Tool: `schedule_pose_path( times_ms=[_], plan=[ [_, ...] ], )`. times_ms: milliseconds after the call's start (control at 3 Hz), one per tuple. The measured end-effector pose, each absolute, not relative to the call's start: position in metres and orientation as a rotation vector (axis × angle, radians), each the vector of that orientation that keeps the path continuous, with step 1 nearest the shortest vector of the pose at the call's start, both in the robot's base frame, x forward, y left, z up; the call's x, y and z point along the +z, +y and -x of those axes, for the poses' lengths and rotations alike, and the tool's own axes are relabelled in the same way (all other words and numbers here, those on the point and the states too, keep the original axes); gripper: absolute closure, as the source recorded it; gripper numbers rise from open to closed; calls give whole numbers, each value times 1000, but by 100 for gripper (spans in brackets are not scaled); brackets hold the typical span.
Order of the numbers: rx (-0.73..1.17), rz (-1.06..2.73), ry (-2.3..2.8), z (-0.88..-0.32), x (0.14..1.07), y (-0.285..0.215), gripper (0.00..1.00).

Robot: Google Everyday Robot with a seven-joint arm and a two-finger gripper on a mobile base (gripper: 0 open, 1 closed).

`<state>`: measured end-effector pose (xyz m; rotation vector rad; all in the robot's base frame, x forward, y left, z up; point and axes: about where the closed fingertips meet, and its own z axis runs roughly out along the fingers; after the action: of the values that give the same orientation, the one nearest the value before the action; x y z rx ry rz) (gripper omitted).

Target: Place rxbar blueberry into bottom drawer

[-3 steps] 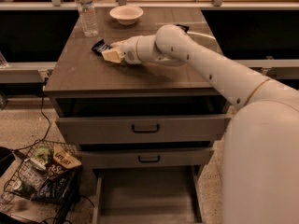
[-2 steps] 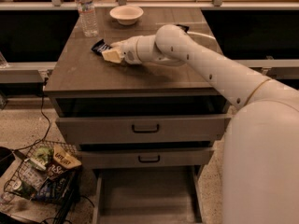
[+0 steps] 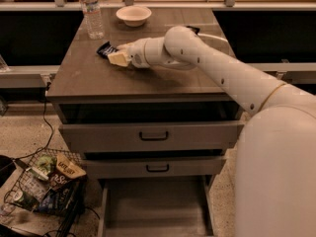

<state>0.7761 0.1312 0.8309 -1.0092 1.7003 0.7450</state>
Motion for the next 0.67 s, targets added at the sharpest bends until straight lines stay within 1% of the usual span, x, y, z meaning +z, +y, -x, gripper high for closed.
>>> schedule_pose_path(
  times_ms=[333, 667],
  plan=[
    [745, 1009, 1700, -776, 831, 131, 100],
    [692, 1039, 1653, -745, 867, 106, 100]
  ],
)
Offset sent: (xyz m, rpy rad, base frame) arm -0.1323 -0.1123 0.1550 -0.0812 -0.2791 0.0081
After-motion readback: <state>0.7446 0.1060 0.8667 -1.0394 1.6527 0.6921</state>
